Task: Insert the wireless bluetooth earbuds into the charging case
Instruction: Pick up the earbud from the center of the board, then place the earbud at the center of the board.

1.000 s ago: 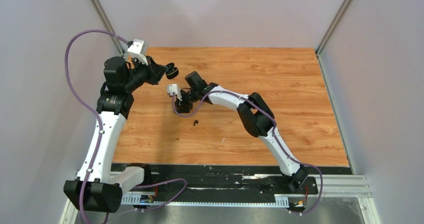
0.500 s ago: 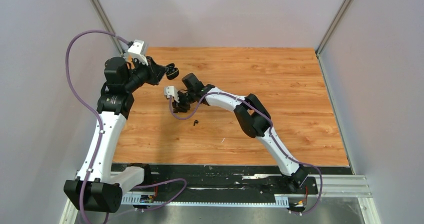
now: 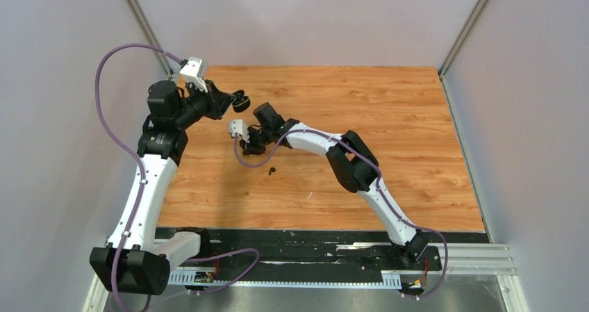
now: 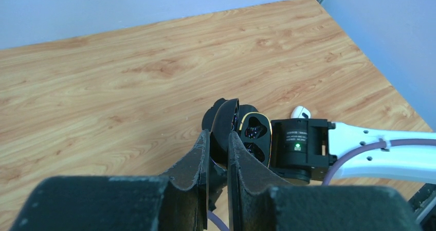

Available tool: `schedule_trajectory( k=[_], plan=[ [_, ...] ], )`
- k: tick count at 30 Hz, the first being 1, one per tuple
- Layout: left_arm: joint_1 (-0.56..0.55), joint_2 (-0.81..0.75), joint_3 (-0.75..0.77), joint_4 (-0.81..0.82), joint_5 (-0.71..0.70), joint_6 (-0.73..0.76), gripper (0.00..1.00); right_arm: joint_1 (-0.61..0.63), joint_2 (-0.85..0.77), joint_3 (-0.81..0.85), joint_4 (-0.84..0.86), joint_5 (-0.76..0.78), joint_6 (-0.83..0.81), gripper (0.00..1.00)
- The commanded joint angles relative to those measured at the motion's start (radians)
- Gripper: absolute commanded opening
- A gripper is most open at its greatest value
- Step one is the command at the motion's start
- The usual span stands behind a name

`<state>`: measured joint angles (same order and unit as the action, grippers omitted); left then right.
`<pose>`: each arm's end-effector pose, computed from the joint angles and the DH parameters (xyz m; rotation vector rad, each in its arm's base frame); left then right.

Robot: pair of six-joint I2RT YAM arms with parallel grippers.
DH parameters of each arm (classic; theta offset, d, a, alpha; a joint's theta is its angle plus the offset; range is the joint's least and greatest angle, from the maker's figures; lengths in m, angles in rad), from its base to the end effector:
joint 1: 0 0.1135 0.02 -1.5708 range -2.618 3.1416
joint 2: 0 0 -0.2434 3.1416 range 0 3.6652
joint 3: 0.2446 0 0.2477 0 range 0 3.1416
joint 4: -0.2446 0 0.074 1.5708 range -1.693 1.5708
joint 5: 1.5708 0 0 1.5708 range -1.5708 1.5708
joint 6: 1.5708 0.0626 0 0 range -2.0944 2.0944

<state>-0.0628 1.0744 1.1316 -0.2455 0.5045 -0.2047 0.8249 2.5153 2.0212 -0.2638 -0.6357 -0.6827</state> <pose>0.2647 -0.0470 0.3770 0.2467 1.7614 -0.6363 0.3443 0.4274 0.1095 -1.7766 1.4259 0.8092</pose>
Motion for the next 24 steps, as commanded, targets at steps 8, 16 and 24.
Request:
schedule_trajectory(
  k=[8, 16, 24],
  plan=[
    [0.008, 0.079, 0.002, 0.143, 0.040, -0.010, 0.00, -0.083, -0.513, -0.562, 0.208, 0.534, 0.237, 0.00],
    [0.009, 0.148, 0.045, 0.176, 0.061, -0.007, 0.00, -0.099, -0.782, -0.902, 0.108, 0.561, 0.378, 0.00],
    [0.007, 0.181, 0.069, 0.180, 0.083, -0.014, 0.00, -0.104, -0.831, -1.028, 0.070, 0.515, 0.463, 0.00]
  ],
)
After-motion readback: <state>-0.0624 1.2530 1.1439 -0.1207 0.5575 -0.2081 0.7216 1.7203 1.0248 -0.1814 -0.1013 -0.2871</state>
